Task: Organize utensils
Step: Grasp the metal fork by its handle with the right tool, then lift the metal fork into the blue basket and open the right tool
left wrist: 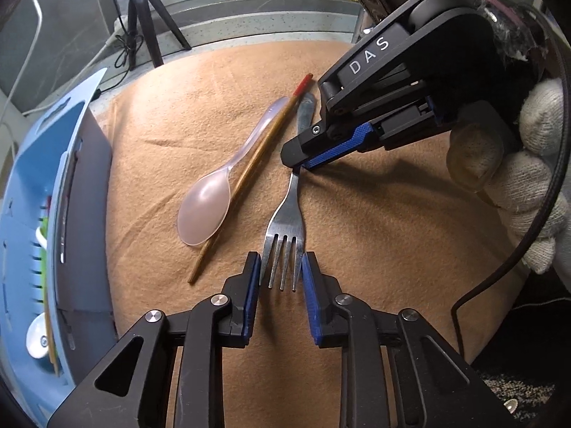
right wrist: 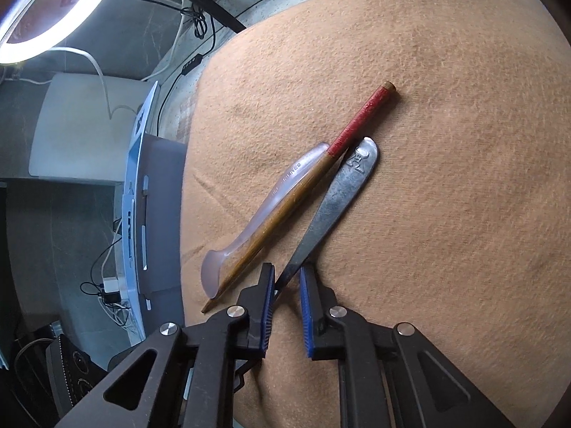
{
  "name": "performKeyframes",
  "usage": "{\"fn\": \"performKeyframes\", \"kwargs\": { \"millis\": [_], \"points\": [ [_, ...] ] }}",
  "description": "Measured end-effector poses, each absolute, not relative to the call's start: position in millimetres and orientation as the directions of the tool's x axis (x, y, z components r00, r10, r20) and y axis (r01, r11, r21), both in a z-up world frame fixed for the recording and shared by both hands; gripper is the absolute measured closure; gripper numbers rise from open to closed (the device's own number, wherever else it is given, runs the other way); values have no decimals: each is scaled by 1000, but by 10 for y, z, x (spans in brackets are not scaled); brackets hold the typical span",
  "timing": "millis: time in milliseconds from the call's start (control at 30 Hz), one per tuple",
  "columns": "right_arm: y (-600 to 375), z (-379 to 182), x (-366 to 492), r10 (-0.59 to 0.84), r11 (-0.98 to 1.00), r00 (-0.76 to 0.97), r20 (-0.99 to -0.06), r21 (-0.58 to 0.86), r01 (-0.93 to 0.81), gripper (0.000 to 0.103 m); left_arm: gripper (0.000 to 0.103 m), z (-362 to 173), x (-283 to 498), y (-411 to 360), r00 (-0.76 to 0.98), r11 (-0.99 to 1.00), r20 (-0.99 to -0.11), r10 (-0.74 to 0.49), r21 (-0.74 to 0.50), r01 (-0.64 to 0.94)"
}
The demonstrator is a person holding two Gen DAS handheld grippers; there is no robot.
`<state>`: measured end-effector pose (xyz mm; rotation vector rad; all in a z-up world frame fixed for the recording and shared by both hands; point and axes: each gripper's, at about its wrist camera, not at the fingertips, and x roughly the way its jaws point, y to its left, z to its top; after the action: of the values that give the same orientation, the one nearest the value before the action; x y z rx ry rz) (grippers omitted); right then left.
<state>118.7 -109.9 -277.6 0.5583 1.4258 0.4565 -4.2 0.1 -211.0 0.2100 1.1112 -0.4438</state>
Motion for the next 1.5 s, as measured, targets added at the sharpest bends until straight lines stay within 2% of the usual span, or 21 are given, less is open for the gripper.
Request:
{"fn": "performKeyframes", "kwargs": {
  "millis": [633,967,1500],
  "points": [
    [-1263,-2660,1023,630,757,145,-763,645,108,93,82,-1987,22,49,363,876,-871,-332,-142,461],
    [-1085,-2347,985,659,734,189,-728,677,50,95,82,-1754,-91,242,409,881,-843,-349,-147,449],
    [307,-2085,1076,722,691,89,-686,709,-140,97,82,-1530,-321,1286,499,958,-837,-226,-97,271]
  ]
}}
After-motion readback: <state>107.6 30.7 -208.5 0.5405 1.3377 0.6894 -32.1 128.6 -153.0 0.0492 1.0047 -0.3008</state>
